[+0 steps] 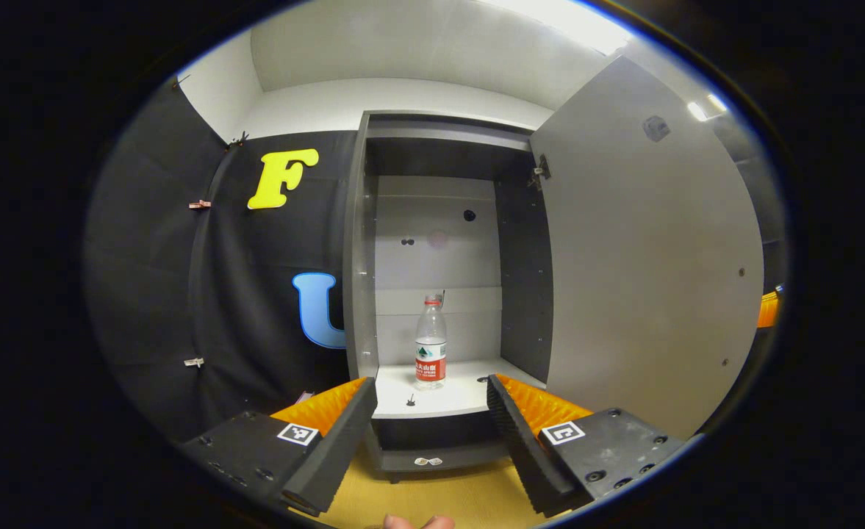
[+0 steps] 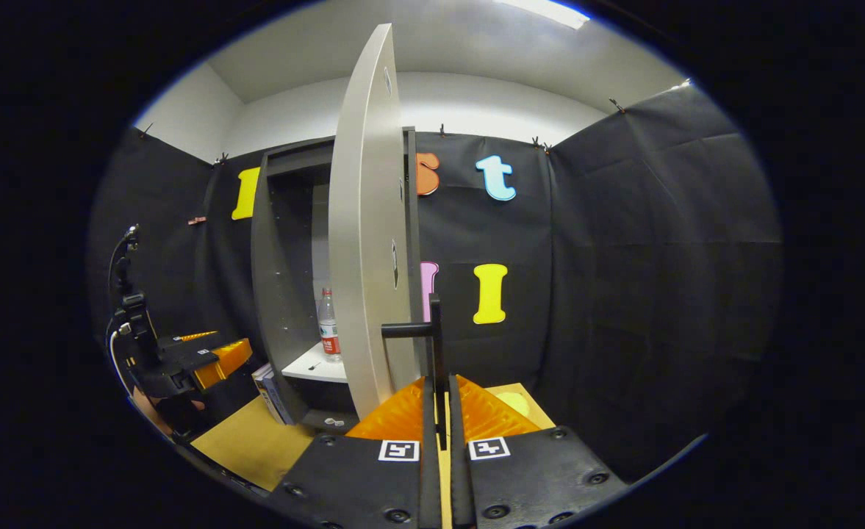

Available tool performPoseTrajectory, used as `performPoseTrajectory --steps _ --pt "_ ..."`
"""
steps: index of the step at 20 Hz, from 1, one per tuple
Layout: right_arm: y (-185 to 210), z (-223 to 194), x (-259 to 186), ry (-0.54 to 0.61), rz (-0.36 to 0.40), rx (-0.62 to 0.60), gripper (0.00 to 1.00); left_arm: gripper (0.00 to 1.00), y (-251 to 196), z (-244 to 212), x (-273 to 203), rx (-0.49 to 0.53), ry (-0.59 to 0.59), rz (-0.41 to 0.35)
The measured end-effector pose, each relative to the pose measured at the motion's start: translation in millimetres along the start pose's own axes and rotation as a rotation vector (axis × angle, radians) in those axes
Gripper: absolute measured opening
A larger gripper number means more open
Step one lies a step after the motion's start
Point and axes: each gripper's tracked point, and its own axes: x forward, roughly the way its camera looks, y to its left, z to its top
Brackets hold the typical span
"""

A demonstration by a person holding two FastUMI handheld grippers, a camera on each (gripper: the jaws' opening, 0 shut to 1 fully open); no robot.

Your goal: Open the cabinet door with the right hand, grasp the bottle in the cabinet with the left hand and place it on the coaster, then close the cabinet door with the right hand.

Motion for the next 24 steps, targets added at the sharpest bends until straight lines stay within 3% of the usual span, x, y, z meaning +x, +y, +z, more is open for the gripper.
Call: performPoseTrajectory --steps 10,11,12,13,16,18,19,20,24 --pt "-7 10 -4 -0.035 -0.001 0.002 0.10 0.95 -17 -5 74 0.014 0.004 -0.022" --pt "-17 16 -12 -0.054 -0.021 0.006 0.00 0.92 -18 -7 86 0.023 0.006 -0.019" --pt "-27 21 -21 -0.070 -0.029 0.028 0.12 0.92 -18 -9 99 0.031 0.007 -0.012" --pt "-39 21 -25 -0.074 -0.060 0.047 0.17 0.92 -17 -11 111 0.031 0.010 -0.007" --pt "-85 16 -26 -0.074 -0.198 0.055 0.60 0.94 -14 -20 152 0.018 0.019 0.009" --pt "-101 20 -31 -0.106 -0.248 0.037 0.90 0.95 -9 -28 181 0.052 0.030 0.017" --pt "-100 21 -26 -0.123 -0.248 0.028 0.90 0.92 -6 -32 195 0.074 0.038 0.022" --pt "-102 21 -25 -0.132 -0.253 0.020 1.00 0.95 -4 -37 209 0.087 0.039 0.027" --pt "-112 6 -23 -0.089 -0.284 -0.007 0.98 0.94 3 -63 259 0.067 0.079 0.049"
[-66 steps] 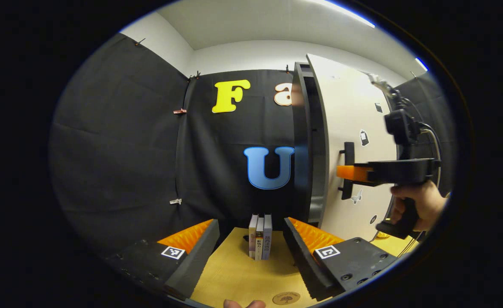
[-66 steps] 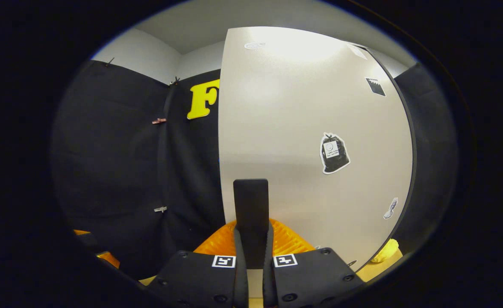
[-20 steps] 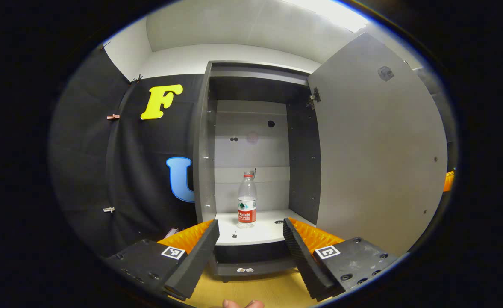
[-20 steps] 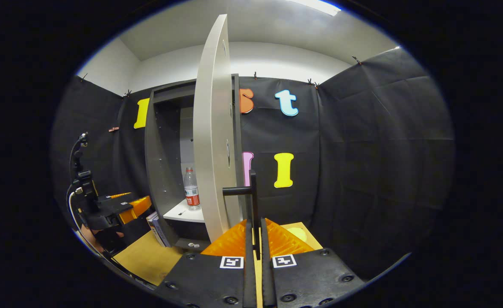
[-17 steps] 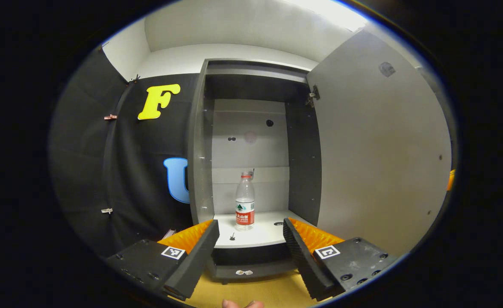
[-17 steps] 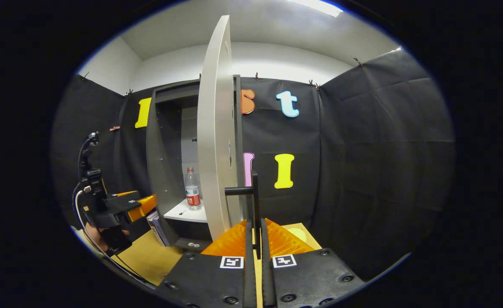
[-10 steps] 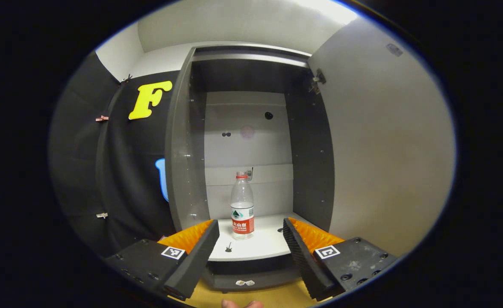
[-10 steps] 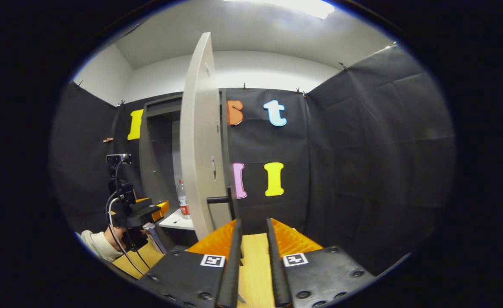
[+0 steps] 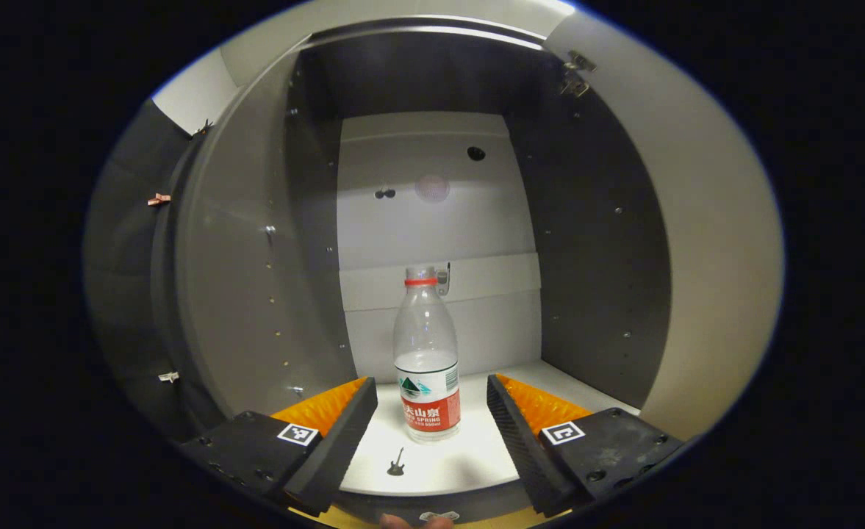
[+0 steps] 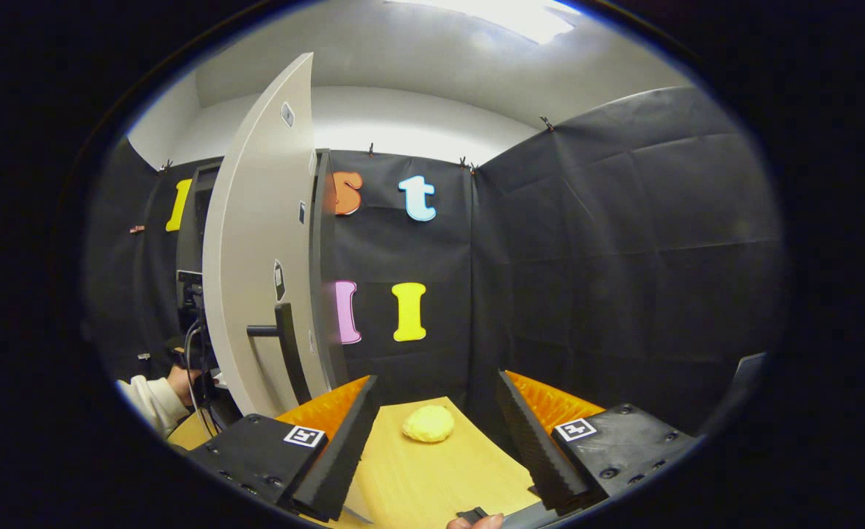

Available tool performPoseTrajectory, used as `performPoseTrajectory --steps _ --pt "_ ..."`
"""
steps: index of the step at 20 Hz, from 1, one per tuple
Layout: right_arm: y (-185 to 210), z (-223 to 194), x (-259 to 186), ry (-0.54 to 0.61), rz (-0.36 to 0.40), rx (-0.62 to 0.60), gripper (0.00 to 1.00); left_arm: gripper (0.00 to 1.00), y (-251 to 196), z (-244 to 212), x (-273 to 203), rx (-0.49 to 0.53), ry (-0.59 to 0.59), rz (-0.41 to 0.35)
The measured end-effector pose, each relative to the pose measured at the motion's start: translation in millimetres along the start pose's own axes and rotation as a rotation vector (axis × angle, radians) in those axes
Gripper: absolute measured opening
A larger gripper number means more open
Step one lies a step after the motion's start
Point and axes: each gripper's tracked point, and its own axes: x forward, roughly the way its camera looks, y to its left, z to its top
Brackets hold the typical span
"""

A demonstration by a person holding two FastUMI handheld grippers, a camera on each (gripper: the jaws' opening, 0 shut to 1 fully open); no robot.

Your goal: Open the cabinet door with the right hand, grasp the bottle in the cabinet with the left hand and place it on the coaster, then close the cabinet door with the right hand.

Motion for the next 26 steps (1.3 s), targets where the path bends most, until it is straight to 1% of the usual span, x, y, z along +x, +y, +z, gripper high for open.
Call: performPoseTrajectory --steps 3,7,9,10,11,12,13,14,18,22,26 --pt "-5 4 1 -0.022 -0.020 -0.023 0.97 0.95 5 -11 33 -0.027 0.021 0.020" --pt "-14 -1 3 -0.005 -0.063 -0.032 0.98 0.95 9 -14 67 -0.018 0.017 0.041" --pt "-13 -1 5 -0.003 -0.079 -0.043 0.97 0.95 9 -17 78 -0.032 0.024 0.036" --pt "-14 -1 5 -0.004 -0.084 -0.046 0.92 0.95 7 -19 83 -0.040 0.031 0.025" --pt "-13 -1 6 -0.006 -0.082 -0.046 0.95 0.95 5 -21 84 -0.047 0.035 0.017" --pt "-13 -1 5 -0.008 -0.077 -0.044 0.97 0.86 9 -20 82 -0.052 0.032 0.023" --pt "-11 -1 6 -0.007 -0.067 -0.040 0.97 0.78 8 -19 80 -0.060 0.032 0.018" --pt "-12 -1 5 -0.006 -0.061 -0.038 0.97 0.77 8 -16 75 -0.067 0.026 0.015" --pt "-11 -1 8 -0.008 -0.044 -0.036 0.97 0.77 11 4 44 -0.073 -0.007 -0.008" --pt "-8 -3 9 0.001 -0.019 -0.036 0.97 0.77 12 22 -5 -0.078 -0.038 -0.044" --pt "-8 -7 14 0.014 -0.017 -0.012 0.97 0.76 24 33 -58 -0.055 -0.071 -0.044"
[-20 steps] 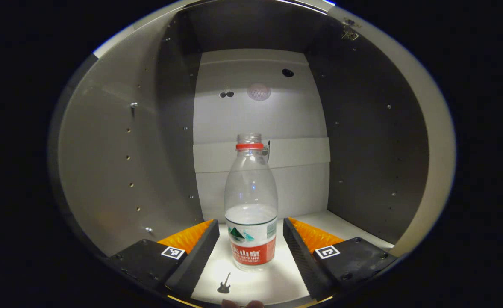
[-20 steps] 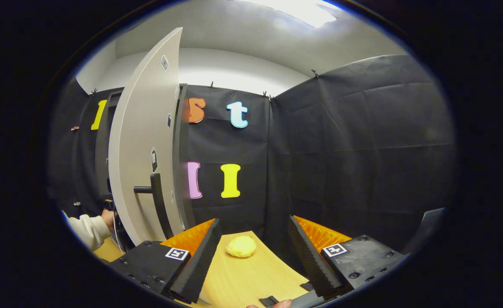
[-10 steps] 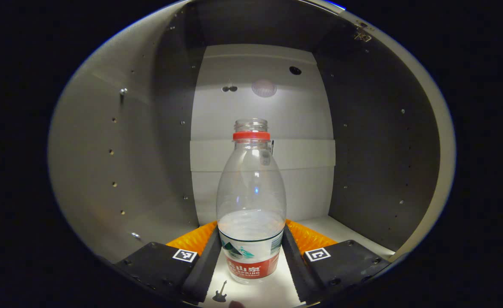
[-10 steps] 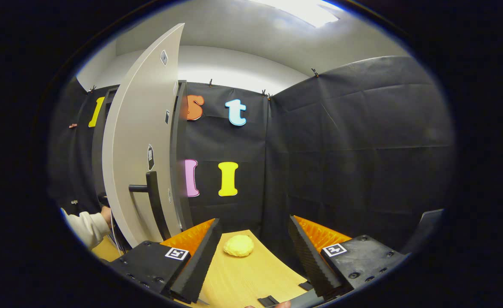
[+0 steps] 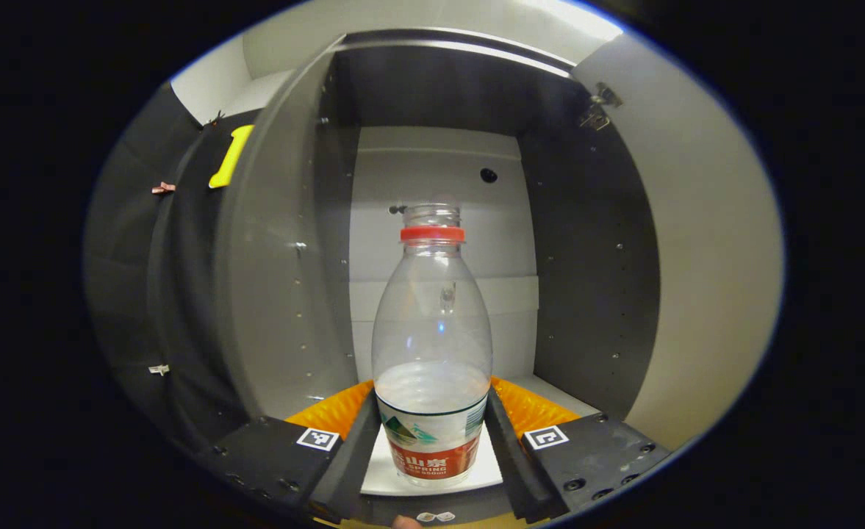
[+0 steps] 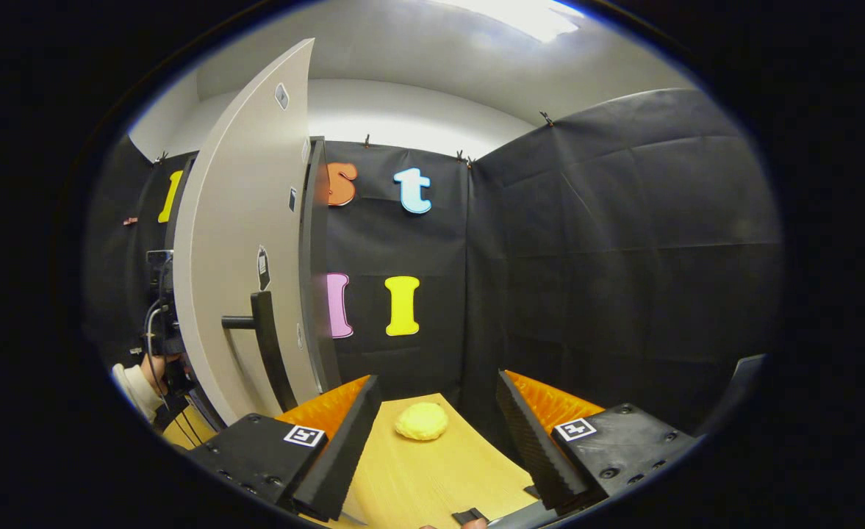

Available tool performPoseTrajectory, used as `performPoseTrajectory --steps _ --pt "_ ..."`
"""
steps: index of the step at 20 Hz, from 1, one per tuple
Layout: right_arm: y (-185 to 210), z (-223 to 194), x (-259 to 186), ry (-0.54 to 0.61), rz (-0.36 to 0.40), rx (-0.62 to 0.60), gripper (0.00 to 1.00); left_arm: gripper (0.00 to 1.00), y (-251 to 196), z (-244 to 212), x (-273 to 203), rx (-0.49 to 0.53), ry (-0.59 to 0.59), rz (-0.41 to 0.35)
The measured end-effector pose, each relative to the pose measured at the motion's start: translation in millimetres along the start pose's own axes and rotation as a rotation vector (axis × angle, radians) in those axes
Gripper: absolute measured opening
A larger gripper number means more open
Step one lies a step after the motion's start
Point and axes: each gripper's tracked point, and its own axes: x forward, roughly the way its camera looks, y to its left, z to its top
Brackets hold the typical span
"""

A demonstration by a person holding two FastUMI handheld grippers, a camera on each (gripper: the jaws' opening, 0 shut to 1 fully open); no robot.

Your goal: Open the cabinet door with the right hand, grasp the bottle in the cabinet with the left hand and place it on the coaster, then close the cabinet door with the right hand.

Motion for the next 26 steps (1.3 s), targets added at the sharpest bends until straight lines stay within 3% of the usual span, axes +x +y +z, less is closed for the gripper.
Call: performPoseTrajectory --steps 5,12,19,26 --pt "6 -2 7 -0.003 0.029 0.019 0.98 0.76 20 -2 -73 0.018 -0.044 0.016" --pt "25 6 23 -0.041 0.059 -0.004 0.97 0.76 45 -47 -163 0.034 -0.040 0.020" --pt "36 12 23 -0.060 0.061 -0.013 0.97 0.77 54 -126 -225 -0.010 0.000 0.032" --pt "33 16 23 -0.057 0.033 -0.004 0.97 0.77 57 -220 -254 -0.025 0.031 0.014"
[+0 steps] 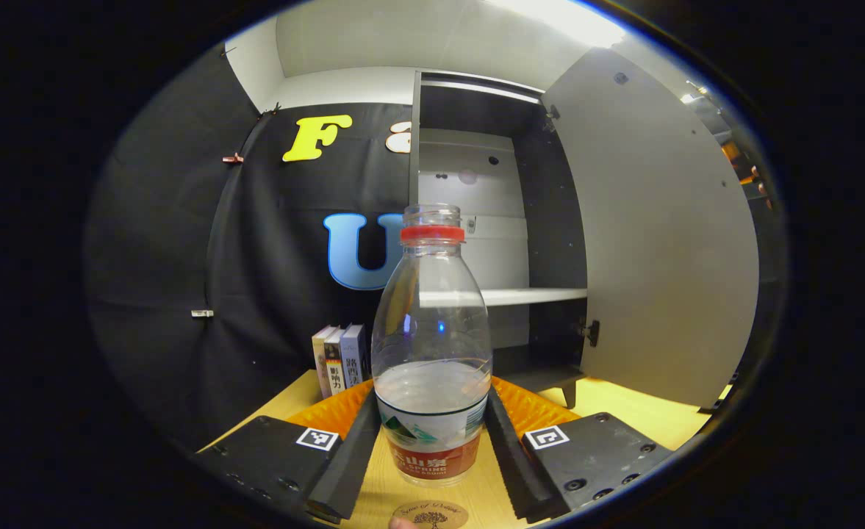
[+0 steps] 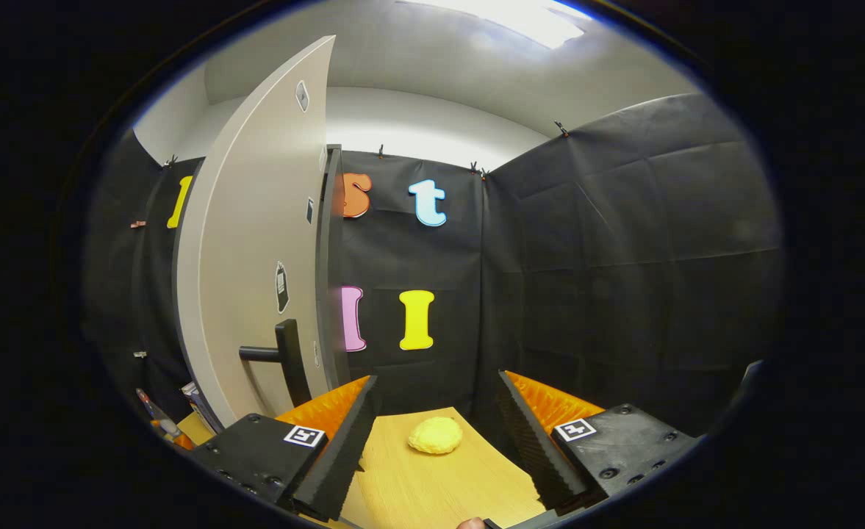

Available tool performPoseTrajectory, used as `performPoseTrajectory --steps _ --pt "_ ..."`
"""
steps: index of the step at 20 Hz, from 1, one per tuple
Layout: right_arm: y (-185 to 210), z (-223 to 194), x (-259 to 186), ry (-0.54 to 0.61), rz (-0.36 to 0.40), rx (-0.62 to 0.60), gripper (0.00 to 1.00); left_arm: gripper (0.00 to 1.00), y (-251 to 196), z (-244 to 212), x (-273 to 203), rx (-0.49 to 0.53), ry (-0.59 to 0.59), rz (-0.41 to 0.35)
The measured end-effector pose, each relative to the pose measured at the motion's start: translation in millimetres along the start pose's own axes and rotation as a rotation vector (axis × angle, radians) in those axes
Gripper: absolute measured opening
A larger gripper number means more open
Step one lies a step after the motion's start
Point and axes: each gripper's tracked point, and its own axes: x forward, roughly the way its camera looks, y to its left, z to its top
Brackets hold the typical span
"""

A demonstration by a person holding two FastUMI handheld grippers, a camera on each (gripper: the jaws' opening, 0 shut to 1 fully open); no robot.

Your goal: Open the cabinet door with the right hand, grasp the bottle in the cabinet with the left hand and place it on the coaster, then close the cabinet door with the right hand.

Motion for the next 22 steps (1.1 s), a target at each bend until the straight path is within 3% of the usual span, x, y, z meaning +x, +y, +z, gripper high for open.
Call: performPoseTrajectory --steps 3,13,22 --pt "-11 3 5 -0.003 -0.040 -0.013 0.97 0.78 2 -35 -3 -0.023 0.027 0.005" --pt "-9 -12 14 0.069 -0.056 0.012 0.97 0.79 1 -120 -8 0.013 0.098 -0.004" --pt "-7 -16 9 0.084 -0.059 -0.032 0.97 0.81 4 -143 -8 -0.037 0.155 0.022"
